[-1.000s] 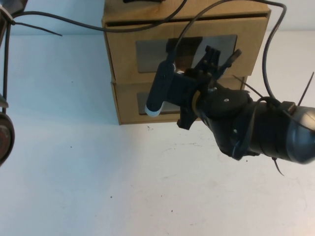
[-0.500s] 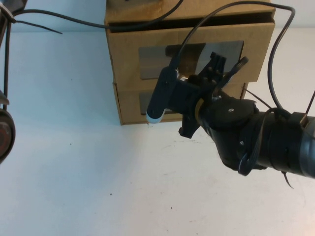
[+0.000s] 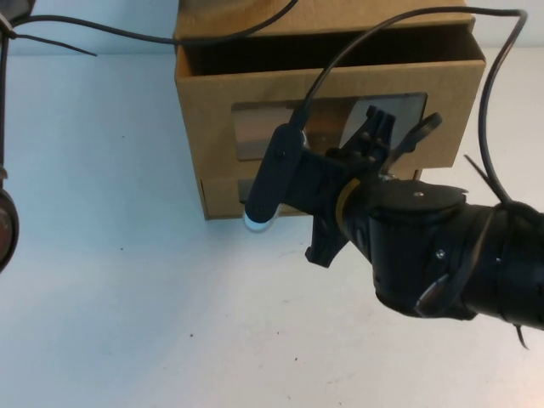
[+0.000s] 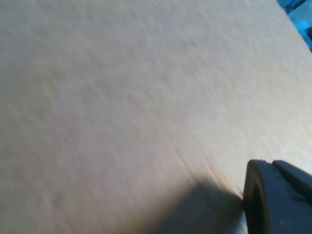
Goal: Open the shoe box
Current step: 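Pull the top drawer of the cardboard box fully open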
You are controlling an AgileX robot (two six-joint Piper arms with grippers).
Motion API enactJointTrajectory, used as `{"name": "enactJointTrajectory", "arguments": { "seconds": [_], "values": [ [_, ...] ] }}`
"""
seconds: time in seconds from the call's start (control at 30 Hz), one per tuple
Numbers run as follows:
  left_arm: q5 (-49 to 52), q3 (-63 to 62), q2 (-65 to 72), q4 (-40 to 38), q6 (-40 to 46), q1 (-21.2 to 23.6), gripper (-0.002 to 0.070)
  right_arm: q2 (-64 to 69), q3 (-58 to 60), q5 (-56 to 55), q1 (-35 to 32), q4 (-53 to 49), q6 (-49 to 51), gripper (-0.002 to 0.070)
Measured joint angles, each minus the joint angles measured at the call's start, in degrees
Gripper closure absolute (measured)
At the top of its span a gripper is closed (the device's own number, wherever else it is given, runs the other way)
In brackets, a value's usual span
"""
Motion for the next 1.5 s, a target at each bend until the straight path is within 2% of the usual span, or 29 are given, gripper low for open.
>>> {"name": "enactJointTrajectory", "arguments": {
  "seconds": [0.5, 1.07, 1.5],
  "values": [
    [0.8, 0.0, 0.4, -0.9, 0.3, 0.1, 0.068, -6.0, 0.3, 9.1, 5.6, 18.1, -11.2, 0.0663],
    [0.8, 0.0, 0.4, -0.6, 0.4, 0.1, 0.068, -9.0, 0.3, 18.4, 12.1, 29.0, -16.5, 0.0663],
    [0.8, 0.0, 0.4, -0.6, 0.4, 0.1, 0.068, -9.2, 0.2, 23.3, 15.7, 30.3, -16.9, 0.0663]
  ]
}}
